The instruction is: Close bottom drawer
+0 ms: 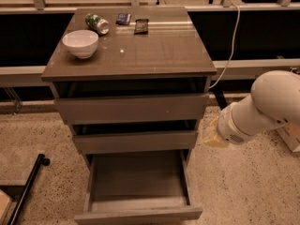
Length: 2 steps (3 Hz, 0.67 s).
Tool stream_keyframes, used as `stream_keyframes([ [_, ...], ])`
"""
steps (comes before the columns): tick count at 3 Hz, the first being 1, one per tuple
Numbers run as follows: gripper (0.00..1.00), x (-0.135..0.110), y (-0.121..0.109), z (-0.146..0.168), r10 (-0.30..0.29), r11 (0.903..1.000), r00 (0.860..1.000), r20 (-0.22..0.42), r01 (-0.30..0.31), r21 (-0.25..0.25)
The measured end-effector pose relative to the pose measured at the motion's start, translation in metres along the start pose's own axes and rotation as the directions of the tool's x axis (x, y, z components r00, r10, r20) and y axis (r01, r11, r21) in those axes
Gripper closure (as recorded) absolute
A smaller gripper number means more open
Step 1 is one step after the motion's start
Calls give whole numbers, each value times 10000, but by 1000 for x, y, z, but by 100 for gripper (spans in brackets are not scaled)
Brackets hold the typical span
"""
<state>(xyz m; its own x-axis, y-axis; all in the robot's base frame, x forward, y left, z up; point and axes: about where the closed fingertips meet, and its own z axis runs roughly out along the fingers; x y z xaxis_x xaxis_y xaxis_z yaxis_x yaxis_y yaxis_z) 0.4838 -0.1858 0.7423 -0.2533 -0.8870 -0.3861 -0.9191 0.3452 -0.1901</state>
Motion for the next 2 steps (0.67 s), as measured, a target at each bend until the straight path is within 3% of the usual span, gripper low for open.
stream_keyframes([
  [2,100,14,36,99,768,9933,9934,848,-689,-923],
])
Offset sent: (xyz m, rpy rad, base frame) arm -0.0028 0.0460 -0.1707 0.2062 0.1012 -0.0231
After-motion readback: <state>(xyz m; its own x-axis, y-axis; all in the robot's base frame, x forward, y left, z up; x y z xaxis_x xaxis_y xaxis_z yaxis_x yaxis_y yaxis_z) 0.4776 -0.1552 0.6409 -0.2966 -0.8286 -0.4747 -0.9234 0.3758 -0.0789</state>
